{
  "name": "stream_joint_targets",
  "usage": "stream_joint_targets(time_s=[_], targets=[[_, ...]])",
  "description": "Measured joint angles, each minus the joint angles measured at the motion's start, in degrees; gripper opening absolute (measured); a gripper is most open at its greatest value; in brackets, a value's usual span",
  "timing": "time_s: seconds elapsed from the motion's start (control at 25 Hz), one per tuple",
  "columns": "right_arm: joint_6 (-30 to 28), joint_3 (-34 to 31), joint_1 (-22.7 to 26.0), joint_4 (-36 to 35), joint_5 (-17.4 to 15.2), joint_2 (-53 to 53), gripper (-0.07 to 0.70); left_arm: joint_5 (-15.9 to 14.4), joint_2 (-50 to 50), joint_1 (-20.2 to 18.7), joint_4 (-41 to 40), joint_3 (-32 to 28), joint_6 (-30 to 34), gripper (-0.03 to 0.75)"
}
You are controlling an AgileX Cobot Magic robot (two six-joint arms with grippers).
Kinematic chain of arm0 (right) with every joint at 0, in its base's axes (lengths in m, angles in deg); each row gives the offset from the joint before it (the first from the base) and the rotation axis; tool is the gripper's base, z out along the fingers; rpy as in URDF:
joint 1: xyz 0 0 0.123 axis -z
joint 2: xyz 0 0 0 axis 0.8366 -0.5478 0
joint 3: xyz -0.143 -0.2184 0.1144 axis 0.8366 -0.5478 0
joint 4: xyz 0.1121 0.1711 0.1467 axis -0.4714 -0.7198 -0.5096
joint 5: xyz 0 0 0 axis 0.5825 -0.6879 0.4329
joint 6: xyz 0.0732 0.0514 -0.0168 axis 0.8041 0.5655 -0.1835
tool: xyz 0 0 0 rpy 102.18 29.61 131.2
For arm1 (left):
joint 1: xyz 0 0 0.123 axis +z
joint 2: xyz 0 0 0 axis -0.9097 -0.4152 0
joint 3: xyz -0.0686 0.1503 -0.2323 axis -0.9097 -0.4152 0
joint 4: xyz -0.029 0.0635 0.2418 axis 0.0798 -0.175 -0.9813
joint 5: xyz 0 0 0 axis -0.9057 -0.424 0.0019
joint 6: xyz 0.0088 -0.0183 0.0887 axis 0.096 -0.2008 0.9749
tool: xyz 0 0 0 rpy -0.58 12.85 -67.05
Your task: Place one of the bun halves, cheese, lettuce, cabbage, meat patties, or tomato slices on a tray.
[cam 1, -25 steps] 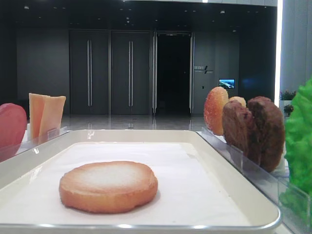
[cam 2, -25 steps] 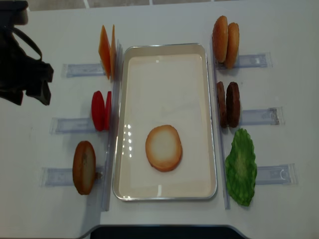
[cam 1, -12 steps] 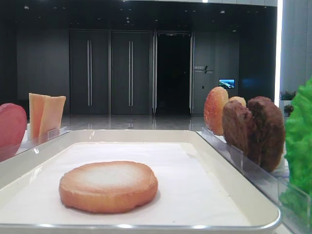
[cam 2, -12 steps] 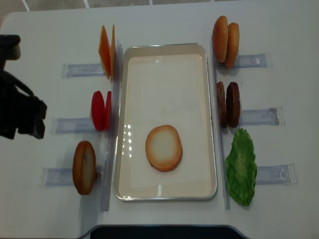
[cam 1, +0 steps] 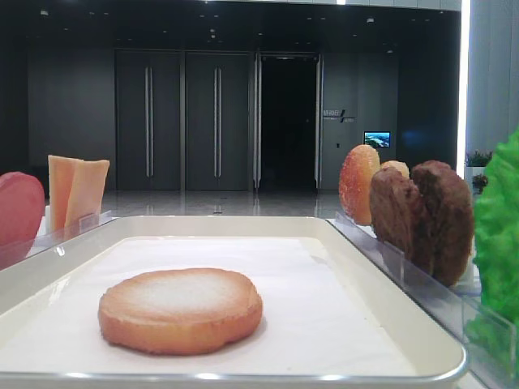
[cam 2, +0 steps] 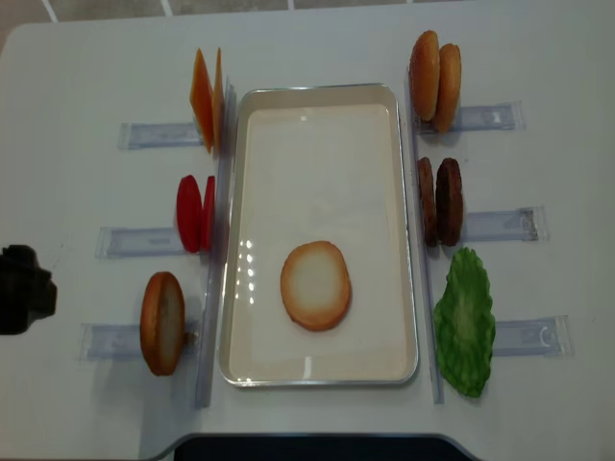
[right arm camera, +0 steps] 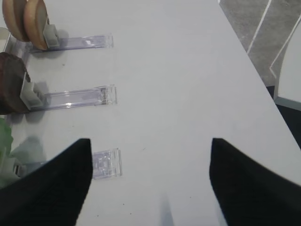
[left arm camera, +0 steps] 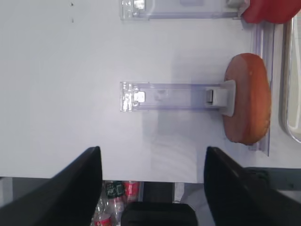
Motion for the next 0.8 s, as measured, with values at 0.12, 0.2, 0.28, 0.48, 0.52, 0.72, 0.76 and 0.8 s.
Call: stream_joint_targets(time_s=[0.12, 0.2, 0.28, 0.48, 0.52, 0.72, 0.76, 0.8], targets=[[0.0, 0.0, 0.0, 0.0, 0.0, 0.0, 0.524, -0.1, 5.6, 0.0, 0.7, -1.5, 0.0, 0.517], [0.0, 0.0, 0.0, 0.0, 0.0, 0.0, 0.524, -0.2, 8.9, 0.0, 1.7, -2.6, 0.3, 0.517], [0.0, 0.0, 0.0, 0.0, 0.0, 0.0, 0.524, -0.2, 12.0, 0.0, 2.7, -4.0, 0.5, 0.517], [0.0, 0.0, 0.0, 0.0, 0.0, 0.0, 0.524, 1.6, 20.4, 0.0, 3.2, -8.3, 0.9, 0.517], [0.0, 0.0, 0.0, 0.0, 0.0, 0.0, 0.524, 1.7, 22.4, 0.0, 3.3, -9.1, 1.3, 0.517], [0.0, 0.0, 0.0, 0.0, 0.0, 0.0, 0.524, 1.9, 31.5, 0.0, 3.5, -11.4, 4.2, 0.517], [0.0, 0.0, 0.0, 0.0, 0.0, 0.0, 0.524, 2.0, 33.0, 0.0, 3.6, -11.8, 4.7, 0.517], [0.0, 0.0, 0.0, 0.0, 0.0, 0.0, 0.524, 2.0, 34.6, 0.0, 3.6, -12.2, 4.9, 0.517]])
